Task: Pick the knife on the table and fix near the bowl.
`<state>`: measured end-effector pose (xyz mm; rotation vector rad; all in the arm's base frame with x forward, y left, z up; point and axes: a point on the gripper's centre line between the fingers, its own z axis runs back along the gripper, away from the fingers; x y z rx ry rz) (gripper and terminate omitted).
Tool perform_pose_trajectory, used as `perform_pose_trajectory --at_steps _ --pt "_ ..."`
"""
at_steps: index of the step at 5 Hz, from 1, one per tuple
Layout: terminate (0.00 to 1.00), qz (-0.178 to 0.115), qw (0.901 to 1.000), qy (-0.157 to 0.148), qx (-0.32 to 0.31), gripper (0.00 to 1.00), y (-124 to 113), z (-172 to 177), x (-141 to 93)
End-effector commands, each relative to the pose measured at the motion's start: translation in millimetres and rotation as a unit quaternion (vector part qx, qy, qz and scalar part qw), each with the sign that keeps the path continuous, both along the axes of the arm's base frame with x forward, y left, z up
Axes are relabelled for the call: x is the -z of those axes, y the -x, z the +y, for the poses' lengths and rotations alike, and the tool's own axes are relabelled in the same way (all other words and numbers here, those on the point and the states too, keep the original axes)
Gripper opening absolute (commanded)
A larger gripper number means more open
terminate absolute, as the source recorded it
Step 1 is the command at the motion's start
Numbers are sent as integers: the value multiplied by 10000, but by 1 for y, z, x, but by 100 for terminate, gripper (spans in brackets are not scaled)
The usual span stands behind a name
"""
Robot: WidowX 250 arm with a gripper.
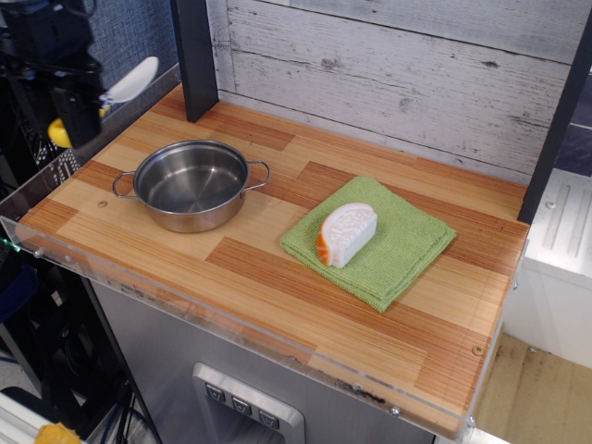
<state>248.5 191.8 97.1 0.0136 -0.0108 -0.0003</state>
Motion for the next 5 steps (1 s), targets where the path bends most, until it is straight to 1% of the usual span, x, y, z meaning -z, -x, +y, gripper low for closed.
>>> perform_pose_trajectory --at_steps 1,2,3,4,5 --pt "0 257 9980 -375 430 0 -8 16 20" --pt "0 379 9978 -431 345 0 -13 14 38" --pt "0 478 9978 -354 281 0 -15 13 49" --pt "0 666 9968 -335 285 0 -18 10 57" --pt "0 799 9961 -287 259 0 -17 14 58"
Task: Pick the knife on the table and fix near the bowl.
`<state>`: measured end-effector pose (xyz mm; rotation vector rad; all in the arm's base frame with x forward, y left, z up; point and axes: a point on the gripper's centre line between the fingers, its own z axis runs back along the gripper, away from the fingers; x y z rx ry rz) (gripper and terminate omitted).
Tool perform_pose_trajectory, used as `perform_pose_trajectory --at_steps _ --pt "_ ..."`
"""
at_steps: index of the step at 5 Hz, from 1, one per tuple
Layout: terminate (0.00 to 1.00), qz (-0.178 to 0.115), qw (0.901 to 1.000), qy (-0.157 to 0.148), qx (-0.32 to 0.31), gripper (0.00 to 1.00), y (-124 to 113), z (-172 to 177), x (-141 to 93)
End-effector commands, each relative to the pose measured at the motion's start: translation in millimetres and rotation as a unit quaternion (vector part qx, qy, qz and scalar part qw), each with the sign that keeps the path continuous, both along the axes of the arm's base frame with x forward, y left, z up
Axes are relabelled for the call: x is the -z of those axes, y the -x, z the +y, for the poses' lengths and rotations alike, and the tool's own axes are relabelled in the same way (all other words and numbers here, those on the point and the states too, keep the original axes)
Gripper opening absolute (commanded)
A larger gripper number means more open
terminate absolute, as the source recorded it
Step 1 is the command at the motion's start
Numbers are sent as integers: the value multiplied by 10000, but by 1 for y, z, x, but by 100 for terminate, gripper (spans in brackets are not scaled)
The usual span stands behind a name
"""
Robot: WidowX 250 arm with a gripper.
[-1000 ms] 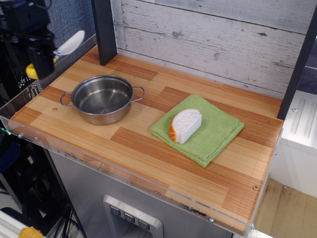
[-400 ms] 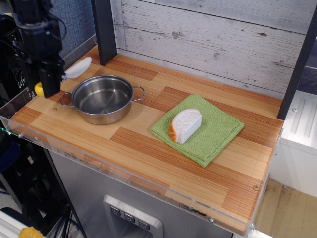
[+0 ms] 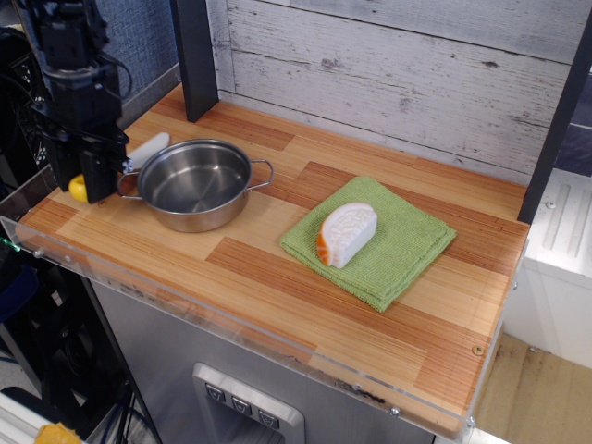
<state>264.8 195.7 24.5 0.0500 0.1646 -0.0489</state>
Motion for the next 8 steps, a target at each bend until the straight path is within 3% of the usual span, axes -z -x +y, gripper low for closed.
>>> perform_pose_trajectory --at_steps 1,2,3,4,5,6,7,8 --pt "0 54 10000 20 66 100 1 14 -15" --pt "0 -20 9997 -60 215 100 1 10 -26" --pt "0 -254 9987 -273 353 100 2 -4 -52" --pt "0 -1035 9922 -521 462 100 7 -38 -98" --pt "0 -1532 9868 -462 242 100 14 -74 -136" --pt "0 -1666 9849 -122 449 100 7 -105 -149" --pt "0 -1455 9878 -198 514 100 2 -121 -148" --pt "0 -1319 9902 -62 452 100 0 -122 -141"
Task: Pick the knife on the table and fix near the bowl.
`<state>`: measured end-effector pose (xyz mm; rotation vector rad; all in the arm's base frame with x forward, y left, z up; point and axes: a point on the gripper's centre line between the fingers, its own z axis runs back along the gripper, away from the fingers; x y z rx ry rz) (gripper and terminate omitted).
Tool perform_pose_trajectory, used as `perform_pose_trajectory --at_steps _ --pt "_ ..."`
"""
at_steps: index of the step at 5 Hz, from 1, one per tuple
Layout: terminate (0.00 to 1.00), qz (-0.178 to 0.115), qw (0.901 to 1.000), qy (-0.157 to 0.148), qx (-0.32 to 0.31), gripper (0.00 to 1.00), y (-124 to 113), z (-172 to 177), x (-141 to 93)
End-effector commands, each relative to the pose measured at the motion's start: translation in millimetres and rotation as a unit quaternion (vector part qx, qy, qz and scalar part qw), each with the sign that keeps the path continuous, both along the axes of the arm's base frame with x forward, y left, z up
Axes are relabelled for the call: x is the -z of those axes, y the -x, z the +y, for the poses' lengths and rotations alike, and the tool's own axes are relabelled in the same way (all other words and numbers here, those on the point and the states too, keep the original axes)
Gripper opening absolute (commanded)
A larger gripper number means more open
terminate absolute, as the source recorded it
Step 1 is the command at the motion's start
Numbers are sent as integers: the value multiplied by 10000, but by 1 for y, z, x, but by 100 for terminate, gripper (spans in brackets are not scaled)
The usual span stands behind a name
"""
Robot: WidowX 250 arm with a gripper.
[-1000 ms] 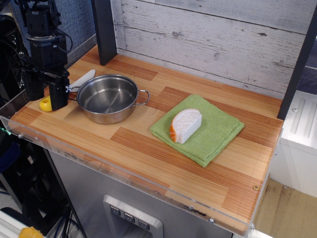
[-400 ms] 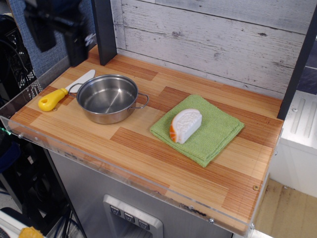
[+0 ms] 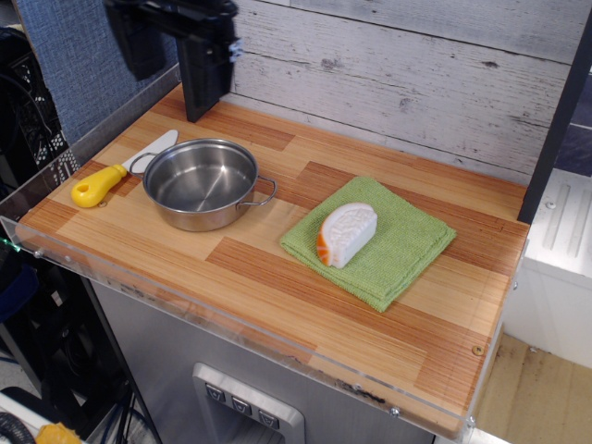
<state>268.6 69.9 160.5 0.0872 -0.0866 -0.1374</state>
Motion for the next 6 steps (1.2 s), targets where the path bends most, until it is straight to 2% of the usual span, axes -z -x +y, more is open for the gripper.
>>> perform_pose_trajectory --at_steps 1,2,6 --pt "0 164 9994 83 -309 100 7 7 0" --pt "0 339 9977 72 -589 100 12 11 0" --pt "0 339 9977 72 -589 100 12 11 0"
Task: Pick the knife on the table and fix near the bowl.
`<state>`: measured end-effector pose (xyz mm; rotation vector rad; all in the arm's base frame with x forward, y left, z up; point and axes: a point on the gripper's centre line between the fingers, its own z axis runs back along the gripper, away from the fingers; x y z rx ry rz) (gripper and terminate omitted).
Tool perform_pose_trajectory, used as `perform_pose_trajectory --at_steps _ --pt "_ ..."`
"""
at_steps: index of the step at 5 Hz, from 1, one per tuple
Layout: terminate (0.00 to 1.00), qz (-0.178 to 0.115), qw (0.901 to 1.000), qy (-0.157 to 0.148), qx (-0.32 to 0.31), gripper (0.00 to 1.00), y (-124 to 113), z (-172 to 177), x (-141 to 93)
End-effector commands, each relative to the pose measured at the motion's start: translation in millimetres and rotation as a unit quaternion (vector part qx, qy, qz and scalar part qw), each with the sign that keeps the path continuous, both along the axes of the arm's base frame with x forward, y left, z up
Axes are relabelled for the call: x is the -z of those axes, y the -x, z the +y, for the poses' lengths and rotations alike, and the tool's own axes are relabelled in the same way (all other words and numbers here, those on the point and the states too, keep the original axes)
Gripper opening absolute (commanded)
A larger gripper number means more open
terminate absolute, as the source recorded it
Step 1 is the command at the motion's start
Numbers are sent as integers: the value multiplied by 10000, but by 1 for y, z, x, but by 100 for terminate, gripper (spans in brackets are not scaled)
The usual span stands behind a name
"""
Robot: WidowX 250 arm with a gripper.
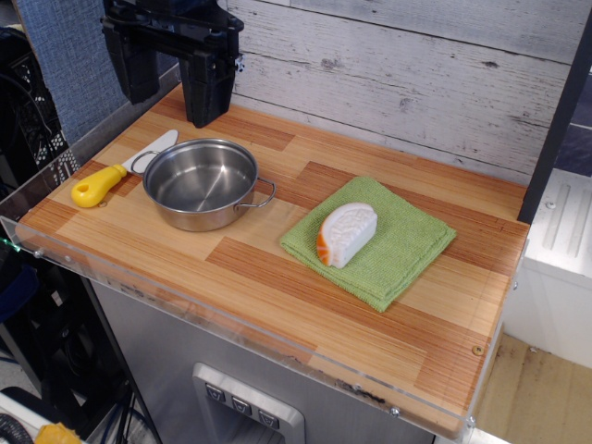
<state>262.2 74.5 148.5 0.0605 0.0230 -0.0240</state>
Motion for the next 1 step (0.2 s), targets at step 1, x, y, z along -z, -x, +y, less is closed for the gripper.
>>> perform_pose_trajectory --at_steps 1 --pt "100 -189 9998 -60 -4 100 6 6 -12"
